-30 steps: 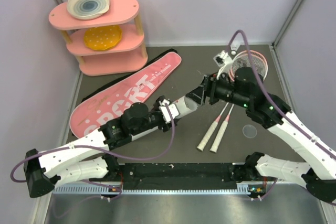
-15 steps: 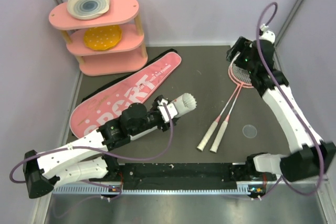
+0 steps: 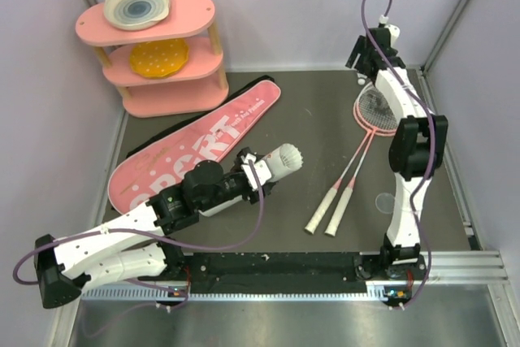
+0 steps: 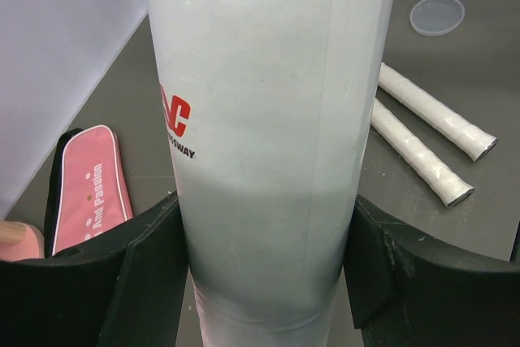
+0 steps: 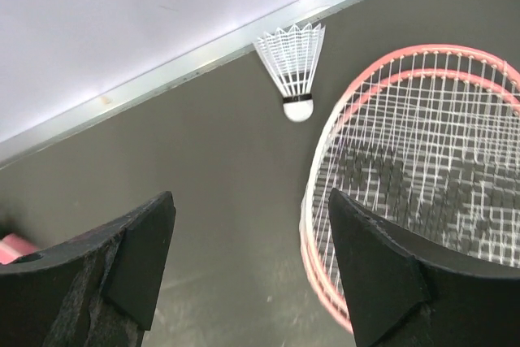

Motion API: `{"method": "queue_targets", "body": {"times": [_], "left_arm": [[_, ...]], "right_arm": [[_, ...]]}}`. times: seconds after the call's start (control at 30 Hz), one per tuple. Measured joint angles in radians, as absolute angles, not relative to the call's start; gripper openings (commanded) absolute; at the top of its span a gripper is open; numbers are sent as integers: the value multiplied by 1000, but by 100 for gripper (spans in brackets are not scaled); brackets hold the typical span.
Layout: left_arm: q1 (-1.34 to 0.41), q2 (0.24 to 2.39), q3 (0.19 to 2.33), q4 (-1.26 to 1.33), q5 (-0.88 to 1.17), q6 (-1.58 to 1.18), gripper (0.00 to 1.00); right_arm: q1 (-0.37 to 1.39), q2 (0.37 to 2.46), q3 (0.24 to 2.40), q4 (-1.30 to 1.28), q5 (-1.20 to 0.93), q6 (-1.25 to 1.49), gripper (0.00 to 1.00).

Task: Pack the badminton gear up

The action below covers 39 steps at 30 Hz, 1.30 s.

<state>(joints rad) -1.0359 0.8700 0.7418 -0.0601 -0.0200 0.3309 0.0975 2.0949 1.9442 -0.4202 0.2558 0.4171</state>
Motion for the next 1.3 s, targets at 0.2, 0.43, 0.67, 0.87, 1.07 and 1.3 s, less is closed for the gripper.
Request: {"method": "queue_targets", "body": {"times": [0.2,0.43,0.67,0.87,1.07,1.3], "left_arm": [[-1036,870,742,-60,-21,330,17],[-1036,871,742,-59,-29,329,17],[-1036,875,742,-52,-41,328,17],[-1036,879,742,-52,-44,329,16],[-1036,886,742,-51,-46,329,17],[-1036,886,742,-48,-47,329,16]], "right_arm": [[77,2339,2149,-472,273,400,75],[49,2526,2289,-504,265,400,75],[43,2597,2360,-479,265,383,74],[43,2597,2365,-427,265,377,73],[41,2602,2374,-381,265,359,66],[39,2659,2437,-336,237,368,57]]}}
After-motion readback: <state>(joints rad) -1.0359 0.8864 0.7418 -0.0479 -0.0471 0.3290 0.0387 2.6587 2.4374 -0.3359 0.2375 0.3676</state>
